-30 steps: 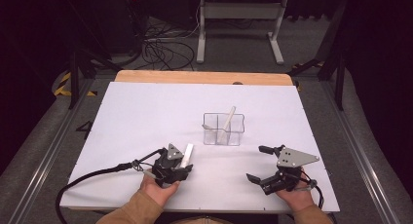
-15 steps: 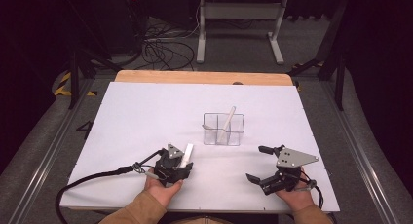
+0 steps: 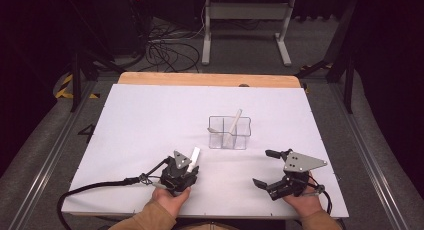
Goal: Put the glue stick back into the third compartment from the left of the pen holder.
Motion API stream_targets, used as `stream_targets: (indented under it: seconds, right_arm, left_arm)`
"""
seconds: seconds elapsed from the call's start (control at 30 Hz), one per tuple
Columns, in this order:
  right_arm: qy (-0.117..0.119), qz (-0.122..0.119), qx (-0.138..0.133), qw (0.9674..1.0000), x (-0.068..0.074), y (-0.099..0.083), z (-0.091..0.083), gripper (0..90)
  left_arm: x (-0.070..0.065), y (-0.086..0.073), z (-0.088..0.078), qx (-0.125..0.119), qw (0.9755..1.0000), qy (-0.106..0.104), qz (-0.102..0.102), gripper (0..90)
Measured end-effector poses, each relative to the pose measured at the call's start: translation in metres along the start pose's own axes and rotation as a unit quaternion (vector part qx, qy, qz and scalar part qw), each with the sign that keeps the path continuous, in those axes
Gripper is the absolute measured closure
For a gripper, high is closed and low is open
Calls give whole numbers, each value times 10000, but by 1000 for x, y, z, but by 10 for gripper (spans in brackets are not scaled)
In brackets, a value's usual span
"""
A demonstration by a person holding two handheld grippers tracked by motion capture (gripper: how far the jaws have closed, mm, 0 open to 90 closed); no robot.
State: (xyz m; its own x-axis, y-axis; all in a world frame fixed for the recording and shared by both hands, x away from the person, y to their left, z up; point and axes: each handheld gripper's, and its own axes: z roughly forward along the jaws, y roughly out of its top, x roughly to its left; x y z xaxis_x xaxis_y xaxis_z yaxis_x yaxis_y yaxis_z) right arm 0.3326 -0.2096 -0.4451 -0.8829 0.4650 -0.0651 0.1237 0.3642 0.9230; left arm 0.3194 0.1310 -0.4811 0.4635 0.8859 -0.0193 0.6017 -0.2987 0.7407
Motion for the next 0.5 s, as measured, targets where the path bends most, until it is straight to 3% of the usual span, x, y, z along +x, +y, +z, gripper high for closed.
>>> stream_targets:
  seconds: [0.23, 0.5]
  right_arm:
    - [3, -7, -2, 10000, 0, 0, 0, 14]
    - [7, -12, 4, 10000, 0, 0, 0, 14]
  left_arm:
    - [-3, -1, 0, -32, 9998, 204, 44, 594]
    - [-4, -1, 0, -72, 9998, 203, 27, 630]
